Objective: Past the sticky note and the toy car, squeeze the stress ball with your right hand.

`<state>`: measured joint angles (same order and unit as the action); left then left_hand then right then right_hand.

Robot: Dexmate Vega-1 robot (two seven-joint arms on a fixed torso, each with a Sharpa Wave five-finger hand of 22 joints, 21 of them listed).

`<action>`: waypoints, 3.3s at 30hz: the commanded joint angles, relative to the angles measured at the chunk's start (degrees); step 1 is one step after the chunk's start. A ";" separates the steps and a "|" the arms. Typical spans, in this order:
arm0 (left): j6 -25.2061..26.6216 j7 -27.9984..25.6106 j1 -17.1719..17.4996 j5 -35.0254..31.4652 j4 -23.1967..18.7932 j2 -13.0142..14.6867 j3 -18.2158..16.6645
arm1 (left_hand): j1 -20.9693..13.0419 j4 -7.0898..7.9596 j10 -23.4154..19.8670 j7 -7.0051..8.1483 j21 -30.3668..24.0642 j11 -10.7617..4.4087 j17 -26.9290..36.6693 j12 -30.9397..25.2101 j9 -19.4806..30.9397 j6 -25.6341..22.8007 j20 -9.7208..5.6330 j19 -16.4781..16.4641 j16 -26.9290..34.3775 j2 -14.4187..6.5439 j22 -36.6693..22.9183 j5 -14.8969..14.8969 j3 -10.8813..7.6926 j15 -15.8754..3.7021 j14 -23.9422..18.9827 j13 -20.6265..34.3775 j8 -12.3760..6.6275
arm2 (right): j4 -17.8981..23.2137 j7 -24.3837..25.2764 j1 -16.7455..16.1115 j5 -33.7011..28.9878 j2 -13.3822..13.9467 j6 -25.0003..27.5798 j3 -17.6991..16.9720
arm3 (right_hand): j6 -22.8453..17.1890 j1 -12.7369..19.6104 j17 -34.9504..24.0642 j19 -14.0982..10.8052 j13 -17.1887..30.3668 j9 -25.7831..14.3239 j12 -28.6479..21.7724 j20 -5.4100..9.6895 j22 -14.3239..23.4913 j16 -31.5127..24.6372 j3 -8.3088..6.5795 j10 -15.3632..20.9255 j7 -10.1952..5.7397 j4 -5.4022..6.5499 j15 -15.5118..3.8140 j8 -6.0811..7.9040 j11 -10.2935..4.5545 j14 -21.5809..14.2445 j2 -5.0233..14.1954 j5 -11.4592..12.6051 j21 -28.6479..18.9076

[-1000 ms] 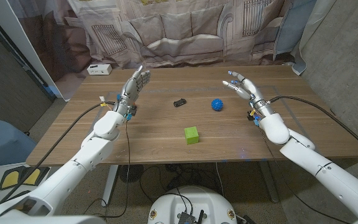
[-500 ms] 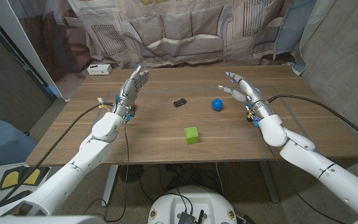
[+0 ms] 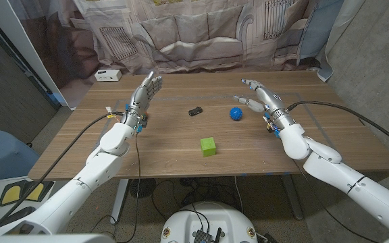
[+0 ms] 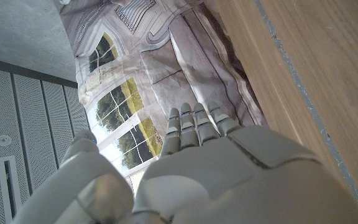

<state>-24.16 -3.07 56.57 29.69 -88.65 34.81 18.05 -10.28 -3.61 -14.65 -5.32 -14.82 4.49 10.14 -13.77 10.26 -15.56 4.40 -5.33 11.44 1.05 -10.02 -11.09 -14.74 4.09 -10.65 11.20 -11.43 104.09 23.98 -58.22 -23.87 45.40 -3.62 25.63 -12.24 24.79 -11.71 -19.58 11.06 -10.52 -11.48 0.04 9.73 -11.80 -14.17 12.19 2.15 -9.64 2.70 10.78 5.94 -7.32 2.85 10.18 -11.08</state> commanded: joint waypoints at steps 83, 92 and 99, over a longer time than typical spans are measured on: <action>5.02 -4.57 4.63 -2.53 -8.60 1.90 -0.52 | -0.99 -0.72 -0.92 -0.66 1.75 -0.04 0.20 0.53 0.15 -1.50 0.56 -0.75 -0.36 -0.84 -0.15 0.10 -0.19 0.11 -0.63 0.25 0.18 | 8.45 -31.67 13.61 -11.35 4.71 23.47 11.96 | 3.05 10.57 0.35 -2.25 0.36 -0.47 -0.43 0.24 0.12 -1.09 -2.85 -0.66 0.93 -0.80 -1.49 0.50 -2.18 -2.07 -2.65 0.78 -1.35; 5.17 -4.90 4.88 -2.56 -8.89 1.86 -0.65 | -0.99 -0.77 -0.91 -0.62 1.88 -0.07 0.20 0.59 0.15 -1.64 0.55 -0.80 -0.39 -0.90 -0.15 0.10 -0.18 0.11 -0.65 0.25 0.17 | 7.12 -35.55 16.49 -12.10 3.79 24.58 13.80 | 2.83 12.69 0.43 -2.89 0.36 -0.52 -0.54 0.15 0.09 -1.04 -3.36 0.01 2.43 -0.91 -1.03 0.71 -1.85 -2.70 -3.43 0.95 -1.23; 5.23 -5.06 5.02 -2.58 -8.88 1.73 -0.61 | -0.99 -0.80 -0.89 -0.65 1.96 -0.08 0.20 0.64 0.15 -1.73 0.55 -0.83 -0.41 -0.92 -0.16 0.11 -0.17 0.11 -0.65 0.25 0.17 | 5.96 -37.32 18.20 -12.63 3.27 24.73 14.87 | 2.74 13.66 0.45 -2.74 0.37 -0.55 -0.36 0.09 0.09 -0.84 -3.59 -0.25 1.74 -0.86 -1.28 0.78 -2.03 -2.54 -3.77 1.00 -1.00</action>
<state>-19.11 -7.82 61.35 27.18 -97.35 36.67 17.42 -10.95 -4.12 -15.16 -6.14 -13.09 4.60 10.26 -13.29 10.25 -16.80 4.71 -5.64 11.24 0.37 -9.99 -11.09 -14.72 4.09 -10.64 11.32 -11.24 111.47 -10.04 -42.70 -35.67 49.41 20.41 38.78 -9.20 37.72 -11.18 -21.92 11.32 -10.80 -11.92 0.21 9.73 -12.51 -17.25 11.78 4.01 -10.66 1.74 11.27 4.11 -9.42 -0.74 10.63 -12.19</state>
